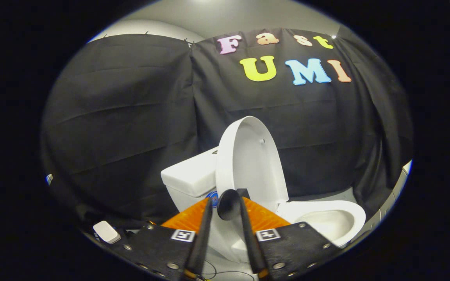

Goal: Open the toilet lid.

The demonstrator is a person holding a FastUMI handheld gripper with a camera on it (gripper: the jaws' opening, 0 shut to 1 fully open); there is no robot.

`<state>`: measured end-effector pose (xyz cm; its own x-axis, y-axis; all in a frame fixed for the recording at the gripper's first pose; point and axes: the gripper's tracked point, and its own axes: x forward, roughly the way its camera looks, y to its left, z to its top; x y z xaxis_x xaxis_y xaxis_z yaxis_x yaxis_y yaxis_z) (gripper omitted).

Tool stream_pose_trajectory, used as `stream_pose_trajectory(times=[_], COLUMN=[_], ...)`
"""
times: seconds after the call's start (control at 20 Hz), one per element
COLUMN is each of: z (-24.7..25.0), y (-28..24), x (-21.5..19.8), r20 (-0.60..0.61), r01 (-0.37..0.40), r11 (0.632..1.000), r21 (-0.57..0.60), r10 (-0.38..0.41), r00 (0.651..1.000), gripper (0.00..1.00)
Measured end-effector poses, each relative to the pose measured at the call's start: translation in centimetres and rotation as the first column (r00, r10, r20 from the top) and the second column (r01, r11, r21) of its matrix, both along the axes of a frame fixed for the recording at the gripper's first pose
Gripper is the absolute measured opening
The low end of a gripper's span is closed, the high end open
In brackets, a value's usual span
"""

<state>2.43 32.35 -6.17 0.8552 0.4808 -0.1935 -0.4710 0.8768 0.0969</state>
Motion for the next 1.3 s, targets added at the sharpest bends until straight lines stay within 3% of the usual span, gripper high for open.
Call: stream_pose_trajectory(times=[0.05, 0.15, 0.65, 1.3], z=[0.9, 1.5, 4.7, 6.0], y=[-1.2, -2.6, -12.1, -24.5], x=[-0.1, -0.3, -1.1, -0.8], r20=[0.028, 0.064, 0.145, 0.18], r01=[0.011, 0.033, 0.157, 0.342], r11=[1.0, 0.999, 0.988, 0.94], r21=[-0.003, -0.003, 0.002, 0.008], r10=[-0.011, -0.033, -0.156, -0.338], r00=[1.0, 0.997, 0.977, 0.924], gripper=[0.73, 0.94, 0.94, 0.94])
